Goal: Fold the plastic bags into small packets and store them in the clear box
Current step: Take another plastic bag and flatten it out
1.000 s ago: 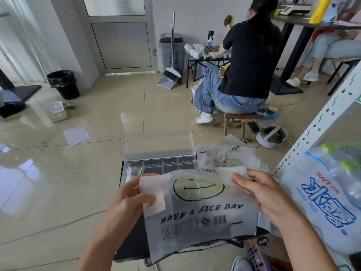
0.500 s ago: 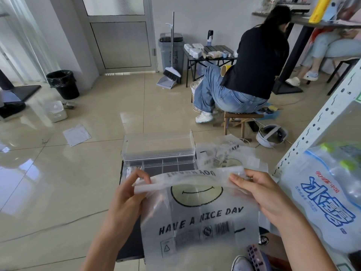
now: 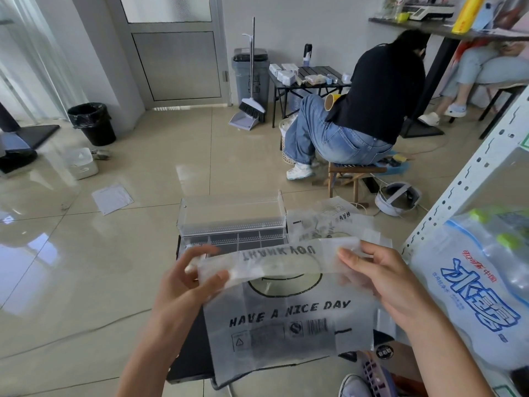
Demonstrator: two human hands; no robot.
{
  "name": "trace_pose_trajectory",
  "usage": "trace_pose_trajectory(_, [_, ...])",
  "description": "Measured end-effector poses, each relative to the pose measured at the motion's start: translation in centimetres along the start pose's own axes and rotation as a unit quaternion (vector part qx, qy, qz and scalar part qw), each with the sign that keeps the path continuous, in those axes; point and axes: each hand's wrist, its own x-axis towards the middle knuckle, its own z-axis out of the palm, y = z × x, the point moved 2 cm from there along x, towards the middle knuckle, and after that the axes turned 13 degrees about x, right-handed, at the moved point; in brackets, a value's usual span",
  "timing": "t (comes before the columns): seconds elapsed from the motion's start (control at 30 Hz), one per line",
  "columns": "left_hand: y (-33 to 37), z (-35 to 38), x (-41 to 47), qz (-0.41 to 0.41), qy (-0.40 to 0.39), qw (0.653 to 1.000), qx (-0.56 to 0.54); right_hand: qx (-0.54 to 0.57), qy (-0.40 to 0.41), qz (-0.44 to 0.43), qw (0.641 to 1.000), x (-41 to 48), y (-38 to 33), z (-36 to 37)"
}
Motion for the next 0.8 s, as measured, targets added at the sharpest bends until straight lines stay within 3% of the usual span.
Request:
trace_pose_trajectory(0.1, [-0.1, -0.5, 0.0, -0.019, 0.053, 0.998, -0.031, 0.012, -0.011, 0.003, 1.0, -0.1, -0.2, 0.2])
trace_pose_trajectory(0.27, [-0.6, -0.3, 0.2, -0.038, 0.01, 0.999, -0.011, 0.034, -0.013, 0.033, 0.999, -0.2, -0.5, 0.3])
trace_pose_trajectory(0.37, [-0.6, -0.4, 0.1, -0.054, 0.008, 0.996, -0.074, 0.07, -0.089, 0.043, 0.993, -0.4, -0.6, -0.3])
trace_pose_trajectory(0.67, [-1.2, -0.7, 0.3, -0.064, 0.005, 0.992, -0.11, 0.12, -0.298, 0.042, 0.946, -1.2, -0.5, -0.9])
trace_pose_trajectory(0.8, [-1.4, -0.9, 0.3, -0.054, 0.013, 0.992, -0.112, 0.12, -0.298, 0.035, 0.946, -1.1, -0.4, -1.0])
